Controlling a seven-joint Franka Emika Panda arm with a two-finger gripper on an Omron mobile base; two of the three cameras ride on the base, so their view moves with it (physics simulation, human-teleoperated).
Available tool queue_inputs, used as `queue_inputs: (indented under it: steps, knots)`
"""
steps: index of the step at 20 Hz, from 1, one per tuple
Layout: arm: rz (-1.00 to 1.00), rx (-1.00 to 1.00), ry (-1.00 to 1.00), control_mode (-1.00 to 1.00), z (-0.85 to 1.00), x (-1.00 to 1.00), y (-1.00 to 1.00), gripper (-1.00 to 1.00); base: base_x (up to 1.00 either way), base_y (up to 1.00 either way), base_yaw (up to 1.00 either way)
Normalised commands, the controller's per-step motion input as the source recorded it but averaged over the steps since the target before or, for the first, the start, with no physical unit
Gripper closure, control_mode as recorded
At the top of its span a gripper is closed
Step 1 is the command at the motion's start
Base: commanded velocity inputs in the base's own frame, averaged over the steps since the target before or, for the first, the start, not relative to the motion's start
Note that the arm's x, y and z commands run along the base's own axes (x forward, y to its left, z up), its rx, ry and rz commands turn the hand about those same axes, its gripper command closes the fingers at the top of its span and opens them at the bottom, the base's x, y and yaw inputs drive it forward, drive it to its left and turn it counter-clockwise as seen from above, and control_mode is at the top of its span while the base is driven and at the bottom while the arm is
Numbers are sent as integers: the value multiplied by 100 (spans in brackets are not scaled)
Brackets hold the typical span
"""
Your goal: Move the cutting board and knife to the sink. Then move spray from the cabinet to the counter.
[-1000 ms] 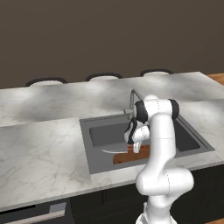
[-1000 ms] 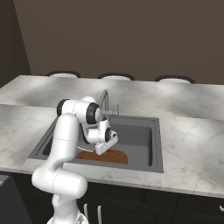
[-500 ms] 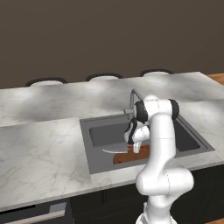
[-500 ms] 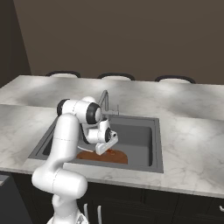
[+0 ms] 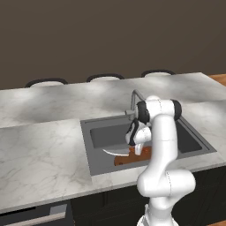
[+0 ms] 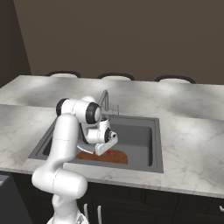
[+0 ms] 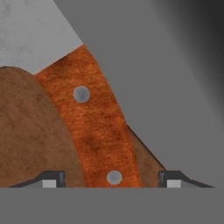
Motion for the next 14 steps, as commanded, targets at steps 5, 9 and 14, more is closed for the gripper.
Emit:
queue_inputs:
  steps: [5,9,14]
  knots:
    - [0,0,0,-100,15,-25,0,-100,0,0,0]
    - [0,0,0,-100,23,-11,5,-100,0,0,0]
    - [-1,0,0,-100,36,-10,13,-100,0,0,0]
